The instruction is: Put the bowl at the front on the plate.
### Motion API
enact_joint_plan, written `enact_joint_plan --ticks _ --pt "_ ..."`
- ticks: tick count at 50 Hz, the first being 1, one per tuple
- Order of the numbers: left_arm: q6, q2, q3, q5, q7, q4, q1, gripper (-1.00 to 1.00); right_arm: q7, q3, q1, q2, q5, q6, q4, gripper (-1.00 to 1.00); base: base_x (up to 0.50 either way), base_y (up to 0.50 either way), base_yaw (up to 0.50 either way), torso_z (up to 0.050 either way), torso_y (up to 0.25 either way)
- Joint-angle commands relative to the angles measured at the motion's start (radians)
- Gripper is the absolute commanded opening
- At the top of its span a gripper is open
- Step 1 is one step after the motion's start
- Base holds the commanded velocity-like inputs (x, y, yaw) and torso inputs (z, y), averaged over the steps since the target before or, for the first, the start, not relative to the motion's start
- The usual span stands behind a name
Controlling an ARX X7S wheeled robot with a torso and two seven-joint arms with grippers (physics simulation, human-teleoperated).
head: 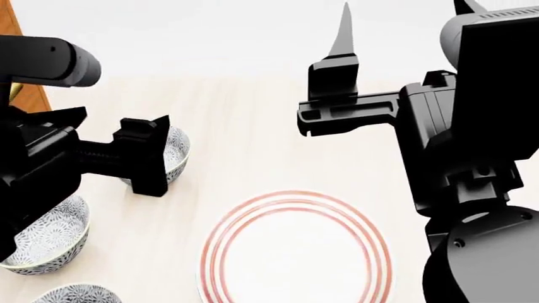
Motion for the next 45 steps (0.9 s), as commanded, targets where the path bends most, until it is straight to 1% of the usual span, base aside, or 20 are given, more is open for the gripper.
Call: enact_joint_plan --ticks 1,7,8,15,20,28,35,45 --pt "0.013 -0.025 0.039 -0.095 -0.103 -0.073 -0.032 1.00 0.000 -0.004 -0.004 0.004 0.003 -0.009 0.002 1.00 0.00 0.00 0.00 0.000 0.000" --pt "0.023 -0.039 0.058 -0.127 -0.126 -0.078 -0.024 1.00 0.002 -0.004 -0.005 0.005 0.004 -0.013 0.003 1.00 0.00 0.00 0.00 0.000 0.000" --pt "0.031 -0.037 0.057 -0.158 -0.145 -0.093 -0.018 1.00 0.002 -0.005 -0.006 0.006 0.003 -0.016 0.003 1.00 0.00 0.00 0.00 0.000 0.000" --pt "0.039 -0.052 0.081 -0.156 -0.138 -0.091 -0.006 1.00 0.003 -0.010 -0.004 0.008 0.003 -0.020 0.006 1.00 0.00 0.00 0.00 0.000 0.000" --pt "0.053 -0.059 0.090 -0.186 -0.152 -0.108 0.011 1.00 0.003 -0.012 -0.007 0.010 0.003 -0.025 0.008 1.00 0.00 0.00 0.00 0.000 0.000" --pt "0.065 -0.072 0.113 -0.186 -0.150 -0.114 0.025 1.00 0.003 -0.014 -0.004 0.012 0.004 -0.031 0.014 1.00 0.00 0.00 0.00 0.000 0.000" --pt "0.075 -0.086 0.132 -0.214 -0.173 -0.115 0.040 1.00 0.008 -0.011 0.000 0.016 0.011 -0.024 0.008 1.00 0.00 0.00 0.00 0.000 0.000" --pt "0.086 -0.097 0.156 -0.191 -0.145 -0.120 0.081 1.00 0.010 -0.022 0.012 0.022 0.012 -0.022 0.010 1.00 0.00 0.00 0.00 0.000 0.000"
